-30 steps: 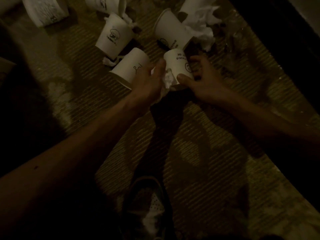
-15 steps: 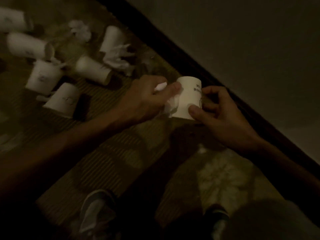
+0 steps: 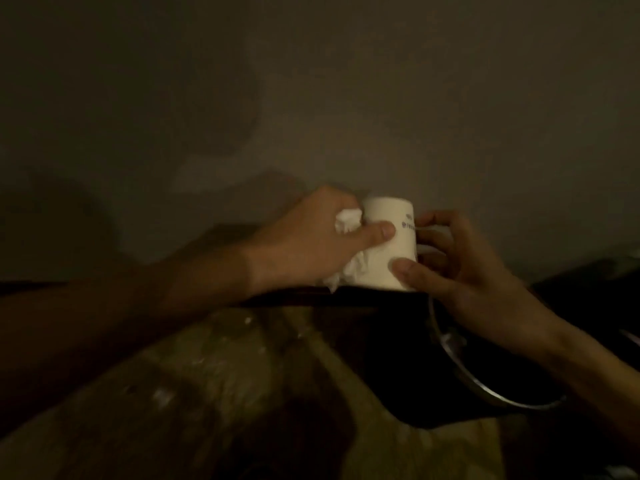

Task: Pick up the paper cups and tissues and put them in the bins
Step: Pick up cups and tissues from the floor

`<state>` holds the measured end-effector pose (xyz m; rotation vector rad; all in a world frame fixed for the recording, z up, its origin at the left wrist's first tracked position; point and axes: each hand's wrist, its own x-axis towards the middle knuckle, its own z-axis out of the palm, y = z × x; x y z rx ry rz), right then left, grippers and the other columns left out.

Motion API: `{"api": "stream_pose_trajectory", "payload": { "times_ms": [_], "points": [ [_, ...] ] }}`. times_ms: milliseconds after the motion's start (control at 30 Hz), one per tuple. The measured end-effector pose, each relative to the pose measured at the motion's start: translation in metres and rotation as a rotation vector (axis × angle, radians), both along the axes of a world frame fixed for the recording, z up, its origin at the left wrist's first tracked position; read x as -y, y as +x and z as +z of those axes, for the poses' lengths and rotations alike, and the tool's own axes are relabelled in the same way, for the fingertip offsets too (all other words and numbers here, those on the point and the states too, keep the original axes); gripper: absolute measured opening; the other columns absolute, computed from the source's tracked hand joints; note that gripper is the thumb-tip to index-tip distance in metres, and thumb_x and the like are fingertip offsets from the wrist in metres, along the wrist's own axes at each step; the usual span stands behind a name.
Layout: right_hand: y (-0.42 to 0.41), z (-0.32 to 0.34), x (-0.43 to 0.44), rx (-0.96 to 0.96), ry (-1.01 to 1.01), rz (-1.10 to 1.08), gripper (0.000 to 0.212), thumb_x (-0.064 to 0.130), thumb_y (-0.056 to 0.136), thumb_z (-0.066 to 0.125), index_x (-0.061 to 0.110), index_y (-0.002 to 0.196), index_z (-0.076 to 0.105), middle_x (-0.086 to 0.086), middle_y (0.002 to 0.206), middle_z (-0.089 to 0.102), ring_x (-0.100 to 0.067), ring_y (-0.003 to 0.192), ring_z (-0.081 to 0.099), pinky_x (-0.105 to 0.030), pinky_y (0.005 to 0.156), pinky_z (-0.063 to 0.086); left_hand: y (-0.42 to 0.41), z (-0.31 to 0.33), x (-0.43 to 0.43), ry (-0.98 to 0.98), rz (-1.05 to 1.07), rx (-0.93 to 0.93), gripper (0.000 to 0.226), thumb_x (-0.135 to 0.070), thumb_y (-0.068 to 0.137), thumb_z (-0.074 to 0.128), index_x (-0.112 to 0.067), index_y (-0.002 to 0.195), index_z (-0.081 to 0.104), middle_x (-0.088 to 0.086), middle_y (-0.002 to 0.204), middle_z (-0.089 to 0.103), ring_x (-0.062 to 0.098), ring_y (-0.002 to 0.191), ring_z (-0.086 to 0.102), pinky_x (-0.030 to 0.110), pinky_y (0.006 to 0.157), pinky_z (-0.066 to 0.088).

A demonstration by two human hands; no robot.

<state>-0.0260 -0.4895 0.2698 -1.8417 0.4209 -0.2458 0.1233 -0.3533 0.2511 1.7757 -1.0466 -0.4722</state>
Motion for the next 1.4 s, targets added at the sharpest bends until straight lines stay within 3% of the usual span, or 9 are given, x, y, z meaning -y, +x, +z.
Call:
{"api": "stream_pose_trajectory", "payload": {
  "times_ms": [167, 333, 500, 633, 800, 933, 1033, 1200, 1400],
  "points": [
    [-0.084, -0.012, 0.086, -0.102, -0.050, -0.292, 0.049, 0.034, 0.069, 0.070, 0.028, 0.113, 0.048, 0.007, 0.112, 0.065, -0.004, 0.096, 0.069, -0.020, 0.066, 0.057, -0.062, -0.021, 0.135, 0.032, -0.159, 0.029, 0.042, -0.052, 0.089, 0.064, -0.021, 0.063, 0.054, -0.005, 0.056, 0.061, 0.011, 0.053, 0.062, 0.030, 0.051, 0.047],
    [-0.137, -0.054, 0.137, -0.405, -0.069, -0.472, 0.050, 0.033, 0.081, 0.072, 0.034, 0.118, 0.038, 0.020, 0.105, 0.051, -0.005, 0.090, 0.061, -0.016, 0.056, 0.053, -0.121, -0.071, 0.208, 0.185, -0.351, 0.014, 0.039, -0.057, 0.096, 0.047, -0.025, 0.075, 0.051, -0.005, 0.075, 0.058, 0.014, 0.071, 0.058, 0.031, 0.054, 0.034],
    [-0.145, -0.100, 0.156, -0.517, -0.110, -0.463, 0.029, 0.014, 0.093, 0.063, 0.012, 0.121, 0.053, 0.003, 0.100, 0.063, -0.005, 0.079, 0.062, -0.014, 0.057, 0.051, -0.134, -0.119, 0.227, 0.413, -0.441, 0.029, 0.031, -0.052, 0.103, 0.033, -0.026, 0.090, 0.044, 0.015, 0.118, 0.059, 0.033, 0.104, 0.057, 0.035, 0.072, 0.038],
    [-0.132, -0.113, 0.161, -0.656, -0.150, -0.319, 0.018, 0.011, 0.099, 0.051, 0.010, 0.110, 0.064, -0.017, 0.090, 0.067, -0.029, 0.080, 0.064, -0.042, 0.078, 0.056, -0.137, -0.133, 0.234, 0.605, -0.552, 0.132, 0.039, -0.038, 0.107, 0.027, -0.013, 0.123, 0.052, 0.017, 0.135, 0.052, 0.037, 0.124, 0.050, 0.038, 0.096, 0.041],
    [-0.124, -0.105, 0.158, -0.609, -0.236, -0.283, 0.016, 0.013, 0.099, 0.050, 0.022, 0.105, 0.063, -0.010, 0.099, 0.069, -0.027, 0.093, 0.068, -0.047, 0.089, 0.055, -0.122, -0.104, 0.220, 0.524, -0.507, 0.238, 0.031, -0.026, 0.107, 0.030, -0.011, 0.099, 0.056, 0.015, 0.116, 0.059, 0.035, 0.109, 0.056, 0.036, 0.081, 0.040],
    [-0.111, -0.086, 0.130, -0.316, -0.358, -0.234, 0.017, 0.018, 0.101, 0.048, 0.027, 0.101, 0.062, 0.007, 0.094, 0.068, -0.009, 0.088, 0.066, -0.029, 0.077, 0.054, -0.098, -0.050, 0.189, 0.367, -0.361, 0.476, 0.036, -0.035, 0.105, 0.034, -0.022, 0.073, 0.045, 0.006, 0.084, 0.057, 0.031, 0.084, 0.061, 0.036, 0.070, 0.043],
    [-0.087, -0.070, 0.090, -0.135, -0.413, -0.187, 0.021, 0.034, 0.101, 0.044, 0.024, 0.096, 0.062, 0.010, 0.086, 0.065, -0.002, 0.079, 0.062, -0.027, 0.071, 0.049, -0.070, -0.001, 0.147, 0.340, -0.388, 0.685, 0.039, -0.038, 0.102, 0.038, -0.022, 0.068, 0.045, -0.005, 0.067, 0.050, 0.019, 0.066, 0.056, 0.034, 0.063, 0.041],
    [-0.030, -0.076, 0.007, -0.025, -0.438, 0.035, 0.013, 0.042, 0.092, 0.054, 0.031, 0.088, 0.051, 0.014, 0.080, 0.058, -0.002, 0.075, 0.056, -0.023, 0.064, 0.043, -0.030, 0.041, 0.043, 0.497, -0.365, 0.907, 0.040, -0.050, 0.096, 0.035, -0.030, 0.062, 0.035, -0.009, 0.060, 0.036, 0.006, 0.055, 0.036, 0.030, 0.057, 0.026],
    [0.050, -0.128, -0.095, -0.039, -0.500, 0.488, 0.025, 0.035, 0.087, 0.065, 0.027, 0.108, 0.056, 0.007, 0.106, 0.058, -0.012, 0.093, 0.057, -0.025, 0.073, 0.040, 0.018, 0.008, -0.146, 0.749, -0.216, 0.865, 0.037, -0.058, 0.090, 0.034, -0.031, 0.075, 0.055, -0.007, 0.061, 0.056, 0.014, 0.055, 0.060, 0.031, 0.050, 0.050]
  ]
}}
